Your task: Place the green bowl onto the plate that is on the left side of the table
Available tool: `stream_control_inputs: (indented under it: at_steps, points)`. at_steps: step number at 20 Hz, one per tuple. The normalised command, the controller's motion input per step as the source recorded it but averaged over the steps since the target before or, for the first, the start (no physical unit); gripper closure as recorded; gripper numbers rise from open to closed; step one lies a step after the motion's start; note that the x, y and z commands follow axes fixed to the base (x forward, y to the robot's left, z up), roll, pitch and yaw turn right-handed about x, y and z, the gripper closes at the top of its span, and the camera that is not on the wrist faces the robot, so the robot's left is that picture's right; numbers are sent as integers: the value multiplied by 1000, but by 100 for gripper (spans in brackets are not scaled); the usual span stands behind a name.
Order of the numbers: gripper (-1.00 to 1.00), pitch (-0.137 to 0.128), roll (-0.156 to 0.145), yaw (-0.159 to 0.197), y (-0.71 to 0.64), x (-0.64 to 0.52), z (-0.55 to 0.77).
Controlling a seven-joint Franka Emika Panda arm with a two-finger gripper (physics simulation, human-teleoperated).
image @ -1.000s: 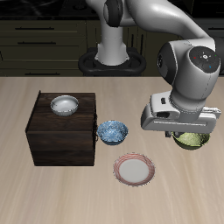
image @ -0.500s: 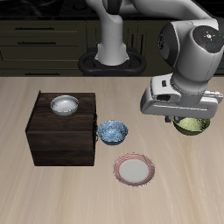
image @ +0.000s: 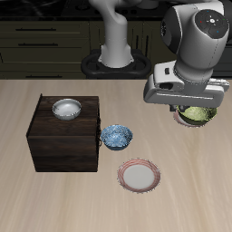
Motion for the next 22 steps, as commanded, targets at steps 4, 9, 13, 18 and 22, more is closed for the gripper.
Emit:
stream_control_inputs:
  at_steps: [4,9,13,18,22]
  points:
    - [100,-67,44,23,69,-405,151]
    - [100,-24,20,-4,53,-288,98]
    - [100,-30,3,8,-33,-232,60]
    - [100,-33,-8,-17,-103,-258,20]
    - [100,14,-3,-17,-58,-244,-99]
